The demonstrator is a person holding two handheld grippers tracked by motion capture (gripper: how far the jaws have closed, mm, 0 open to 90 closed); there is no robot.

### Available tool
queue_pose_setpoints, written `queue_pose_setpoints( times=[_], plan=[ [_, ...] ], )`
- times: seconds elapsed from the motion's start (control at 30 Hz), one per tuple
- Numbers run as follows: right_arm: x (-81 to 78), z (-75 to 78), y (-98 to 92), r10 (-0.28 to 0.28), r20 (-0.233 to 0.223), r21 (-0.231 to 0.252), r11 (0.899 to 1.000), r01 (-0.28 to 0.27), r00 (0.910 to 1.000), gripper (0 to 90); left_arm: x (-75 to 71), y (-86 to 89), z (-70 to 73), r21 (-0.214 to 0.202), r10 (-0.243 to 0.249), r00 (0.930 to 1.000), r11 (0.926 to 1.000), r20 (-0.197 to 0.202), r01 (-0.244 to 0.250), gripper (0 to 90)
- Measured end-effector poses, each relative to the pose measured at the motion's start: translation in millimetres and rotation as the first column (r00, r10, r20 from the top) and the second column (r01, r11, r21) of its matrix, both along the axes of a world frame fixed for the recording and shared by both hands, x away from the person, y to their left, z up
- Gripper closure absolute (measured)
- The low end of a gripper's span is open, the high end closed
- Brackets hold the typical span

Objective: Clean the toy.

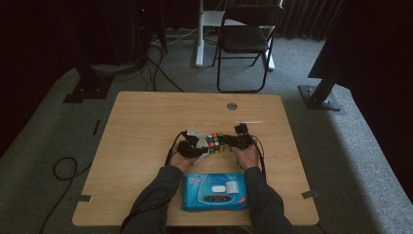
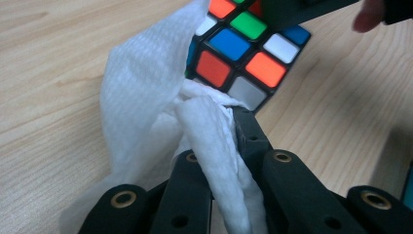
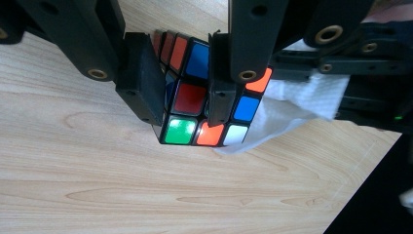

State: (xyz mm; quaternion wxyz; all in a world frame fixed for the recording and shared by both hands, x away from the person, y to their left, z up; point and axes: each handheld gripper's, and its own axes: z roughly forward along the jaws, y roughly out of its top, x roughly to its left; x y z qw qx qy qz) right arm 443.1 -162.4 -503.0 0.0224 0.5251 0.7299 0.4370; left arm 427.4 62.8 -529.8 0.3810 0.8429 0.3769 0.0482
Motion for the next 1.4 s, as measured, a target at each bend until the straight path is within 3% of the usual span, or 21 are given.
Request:
queue_pose_setpoints(
  times=[0.03, 0.13, 0.23, 0.5, 0.63, 0.8, 0.97, 1.03, 1.07, 1.13, 1.17, 1.27, 1.33, 1.4],
  plan=[
    [0.1, 0.2, 0.0, 0.0, -0.002, -0.001, 1.0, 0.0, 1.0, 68.1, 0.8, -2.8, -3.0, 0.03, -0.002, 1.0, 0.9995, -0.006, 0.003, 85.7],
    [0.3, 0.3, -0.2, 0.001, -0.003, -0.001, 1.0, -0.001, 1.0, 68.2, 2.3, -3.2, -5.6, 0.029, -0.009, 0.9999, 0.9995, -0.008, 0.009, 86.0],
    [0.6, 0.3, -0.3, 0.003, -0.003, -0.001, 1.0, -0.003, 1.0, 68.3, 0.2, -7.1, -3.3, 0.073, -0.017, 0.9997, 0.9972, 0.018, 0.015, 86.0],
    [0.7, -0.1, 0.7, 0.004, -0.001, 0.004, 1.0, -0.004, 1.0, 68.8, -6.5, -12.1, -1.1, 0.12, -0.082, 0.9959, 0.9898, 0.04, 0.077, 85.7],
    [1.4, 0.1, 0.3, 0.009, -0.005, 0.002, 1.0, -0.009, 0.9999, 68.7, -1.5, -9.9, -1.3, 0.125, -0.049, 0.9977, 0.9913, 0.048, 0.042, 85.0],
    [2.0, -0.1, -0.3, 0.011, -0.009, 0.007, 1.0, -0.011, 0.9999, 68.7, 6.2, -6.6, -1.6, 0.111, 0.001, 0.9991, 0.9938, 0.042, -0.005, 83.5],
    [2.2, -0.5, -0.7, 0.016, -0.008, 0.01, 1.0, -0.016, 0.9998, 68.4, 22.9, -1.6, -2.0, 0.081, 0.088, 0.9961, 0.9928, 0.015, -0.088, 83.4],
    [2.1, -0.7, -0.7, 0.016, -0.009, 0.012, 1.0, -0.016, 0.9998, 68.4, 22.9, -1.6, -2.0, 0.081, 0.088, 0.9961, 0.9928, 0.015, -0.088, 83.4],
    [2.1, -0.7, -0.7, 0.016, -0.009, 0.012, 1.0, -0.016, 0.9998, 68.3, 24.6, -1.6, -1.7, 0.059, 0.116, 0.9933, 0.9915, 0.007, -0.116, 83.4],
    [2.4, -1.1, -1.1, 0.018, -0.01, 0.015, 1.0, -0.018, 0.9998, 68.0, 22.7, -0.2, 1.6, 0.009, 0.126, 0.992, 0.992, 0.014, -0.126, 84.5],
    [2.4, -1.1, -1.1, 0.018, -0.01, 0.015, 1.0, -0.018, 0.9998, 68.0, 22.7, -0.2, 1.6, 0.009, 0.126, 0.992, 0.992, 0.014, -0.126, 84.5],
    [1.6, -1.3, -0.8, 0.012, -0.008, 0.017, 1.0, -0.012, 0.9999, 68.1, 20.9, 7.3, 7.4, -0.078, 0.133, 0.991, 0.9882, 0.012, -0.132, 84.3],
    [1.5, -1.2, -0.7, 0.011, -0.008, 0.016, 1.0, -0.011, 0.9999, 68.1, 19.4, 8.8, 11.9, -0.102, 0.126, 0.9918, 0.9872, 0.022, -0.123, 84.3],
    [1.3, -1.1, -0.5, 0.01, -0.006, 0.013, 1.0, -0.01, 0.9999, 68.1, 14.3, 8.0, 18.4, -0.1, 0.095, 0.9946, 0.9909, 0.043, -0.09, 84.6]
  ],
)
